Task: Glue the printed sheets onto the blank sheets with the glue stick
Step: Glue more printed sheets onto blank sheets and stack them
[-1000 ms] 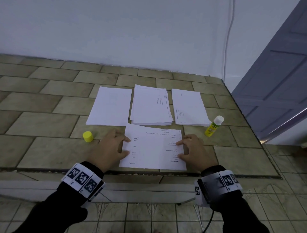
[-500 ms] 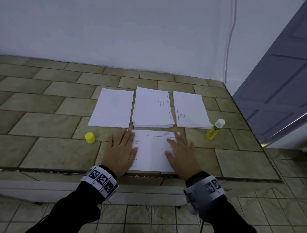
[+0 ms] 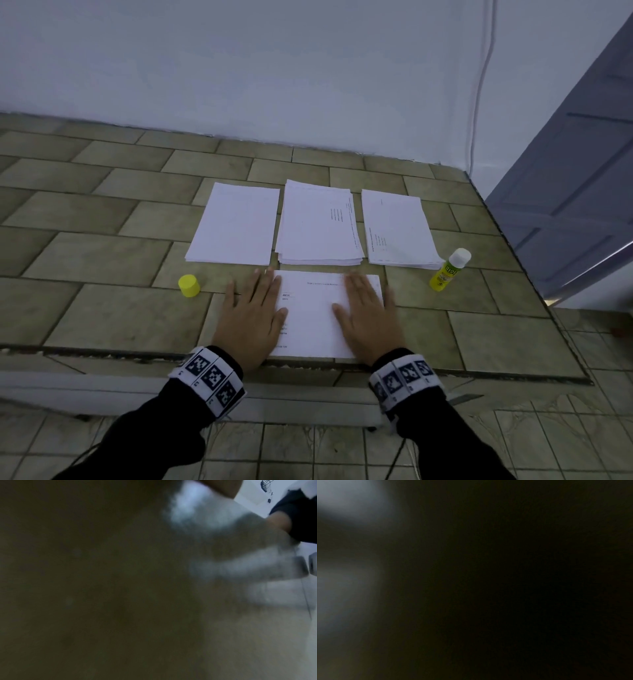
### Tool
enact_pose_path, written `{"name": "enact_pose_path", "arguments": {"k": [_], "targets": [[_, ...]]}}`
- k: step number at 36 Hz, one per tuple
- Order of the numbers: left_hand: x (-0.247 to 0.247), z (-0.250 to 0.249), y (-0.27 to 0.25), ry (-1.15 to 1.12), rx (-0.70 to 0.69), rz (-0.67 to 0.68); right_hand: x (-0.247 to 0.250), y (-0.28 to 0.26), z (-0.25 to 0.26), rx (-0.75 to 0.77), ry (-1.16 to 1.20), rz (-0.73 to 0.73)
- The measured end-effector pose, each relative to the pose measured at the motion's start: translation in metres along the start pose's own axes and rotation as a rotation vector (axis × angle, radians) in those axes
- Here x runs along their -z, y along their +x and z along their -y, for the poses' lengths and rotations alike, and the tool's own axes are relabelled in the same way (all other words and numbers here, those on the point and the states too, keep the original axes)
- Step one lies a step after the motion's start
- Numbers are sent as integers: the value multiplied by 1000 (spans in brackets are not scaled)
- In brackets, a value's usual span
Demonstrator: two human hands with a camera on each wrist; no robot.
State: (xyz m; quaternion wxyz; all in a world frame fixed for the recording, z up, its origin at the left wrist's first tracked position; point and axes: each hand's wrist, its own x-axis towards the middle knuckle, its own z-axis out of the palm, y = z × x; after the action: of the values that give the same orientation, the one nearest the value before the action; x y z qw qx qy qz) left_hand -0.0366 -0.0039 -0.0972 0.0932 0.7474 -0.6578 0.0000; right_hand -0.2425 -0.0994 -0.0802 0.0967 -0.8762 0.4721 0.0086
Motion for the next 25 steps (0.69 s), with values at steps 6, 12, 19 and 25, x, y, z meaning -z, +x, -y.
{"name": "enact_pose_path", "arguments": {"k": [6, 12, 19, 25], "targets": [[-1, -1, 1, 3, 5, -18, 7, -8, -31, -91, -87, 2], [-1, -2, 1, -5, 14, -23, 12, -6, 9, 2, -127, -32], [-4, 0, 0, -11, -4, -28, -5, 0, 59, 251, 44, 33], [-4, 1, 0, -10, -14, -33, -12, 2, 40, 213, 7, -14]]}}
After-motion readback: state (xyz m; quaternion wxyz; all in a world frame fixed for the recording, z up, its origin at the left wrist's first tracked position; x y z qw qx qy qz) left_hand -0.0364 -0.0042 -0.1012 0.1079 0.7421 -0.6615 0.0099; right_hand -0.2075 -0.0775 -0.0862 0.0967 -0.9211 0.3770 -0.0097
